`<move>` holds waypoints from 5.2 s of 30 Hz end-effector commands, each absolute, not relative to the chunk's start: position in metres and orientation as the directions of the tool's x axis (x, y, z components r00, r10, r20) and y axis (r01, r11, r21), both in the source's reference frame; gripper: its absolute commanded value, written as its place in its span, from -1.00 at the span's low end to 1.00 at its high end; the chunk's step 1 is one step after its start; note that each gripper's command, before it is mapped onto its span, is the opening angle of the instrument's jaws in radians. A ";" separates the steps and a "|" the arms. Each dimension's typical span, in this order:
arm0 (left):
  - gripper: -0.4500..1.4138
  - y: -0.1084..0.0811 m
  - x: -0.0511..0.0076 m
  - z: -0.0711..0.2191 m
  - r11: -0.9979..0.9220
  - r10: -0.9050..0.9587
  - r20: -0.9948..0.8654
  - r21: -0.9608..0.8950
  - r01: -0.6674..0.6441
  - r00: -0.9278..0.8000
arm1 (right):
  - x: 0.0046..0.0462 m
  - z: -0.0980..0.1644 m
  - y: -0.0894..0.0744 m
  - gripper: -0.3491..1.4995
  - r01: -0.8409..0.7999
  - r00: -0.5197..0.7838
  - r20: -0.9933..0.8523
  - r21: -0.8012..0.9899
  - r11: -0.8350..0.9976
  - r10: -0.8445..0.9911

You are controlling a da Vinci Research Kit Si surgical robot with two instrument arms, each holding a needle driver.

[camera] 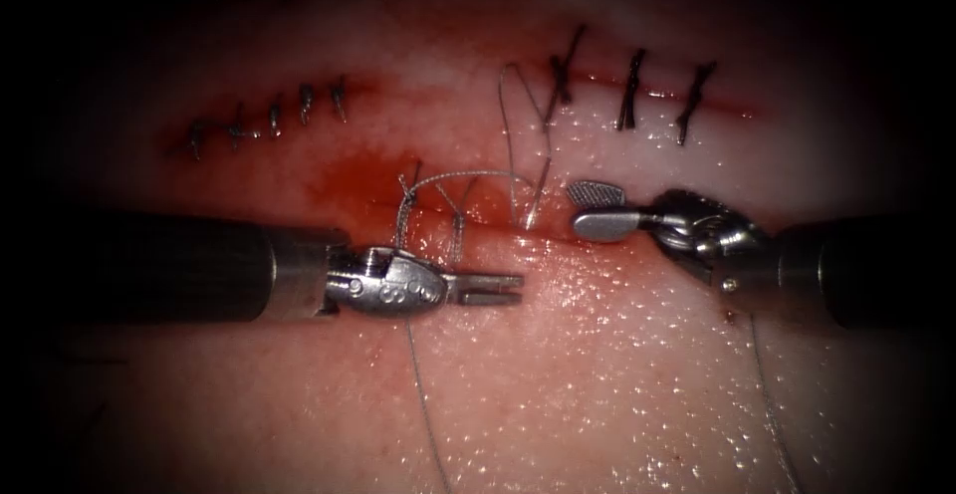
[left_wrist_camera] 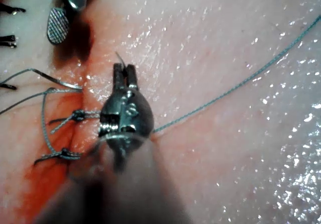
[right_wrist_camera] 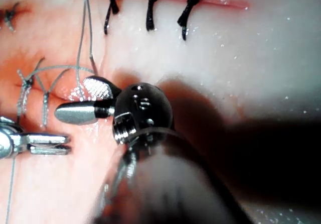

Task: Wound Closure

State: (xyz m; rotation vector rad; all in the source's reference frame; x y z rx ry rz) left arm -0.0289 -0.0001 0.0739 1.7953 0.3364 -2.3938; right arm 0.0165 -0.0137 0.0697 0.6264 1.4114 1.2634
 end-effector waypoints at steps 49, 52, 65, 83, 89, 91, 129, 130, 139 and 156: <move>-1.00 -0.004 -0.0255 0.057 -0.291 0.814 -0.353 -0.935 0.202 -0.462 | 0.0199 0.068 -0.017 0.60 -0.138 0.123 -0.817 0.549 0.824 0.564; -1.00 -0.004 -0.0251 0.055 -0.386 0.801 -0.439 -0.898 0.210 -0.406 | 0.0209 0.067 -0.017 0.58 -0.122 0.128 -0.838 0.517 0.847 0.530; -1.00 -0.005 -0.0244 0.047 -0.574 0.724 -0.610 -0.792 0.209 -0.322 | 0.0248 0.069 -0.018 0.56 -0.127 0.210 -0.862 0.443 0.887 0.461; -1.00 -0.004 -0.0203 0.039 -0.857 0.484 -0.845 -0.510 0.070 -0.226 | 0.0236 0.072 -0.020 -1.00 -0.164 0.384 -0.815 0.402 0.901 0.434; -1.00 -0.004 -0.0199 0.039 -0.884 0.449 -0.869 -0.466 0.036 -0.208 | 0.0231 0.070 -0.020 -1.00 -0.387 0.317 -0.626 0.600 0.700 0.712; -1.00 -0.004 -0.0194 0.039 -0.887 0.451 -0.867 -0.462 0.004 -0.211 | 0.0230 0.069 -0.020 -1.00 -0.387 0.338 -0.604 0.610 0.691 0.722; -1.00 -0.001 -0.0100 0.047 -0.943 0.324 -0.734 -0.298 -0.146 -0.597 | 0.0294 0.054 -0.022 0.78 -0.098 0.366 -0.827 0.421 0.902 0.426; -1.00 -0.001 -0.0096 0.048 -0.944 0.325 -0.730 -0.293 -0.154 -0.602 | 0.0290 0.055 -0.022 0.74 -0.099 0.364 -0.835 0.407 0.908 0.413; -1.00 0.000 -0.0086 0.048 -0.945 0.324 -0.718 -0.269 -0.184 -0.616 | 0.0261 0.057 -0.019 0.36 -0.147 0.381 -0.850 0.334 0.931 0.365; -1.00 0.000 -0.0086 0.050 -0.945 0.326 -0.721 -0.252 -0.208 -0.611 | 0.0259 0.066 -0.018 0.32 -0.210 0.443 -0.811 0.321 0.924 0.382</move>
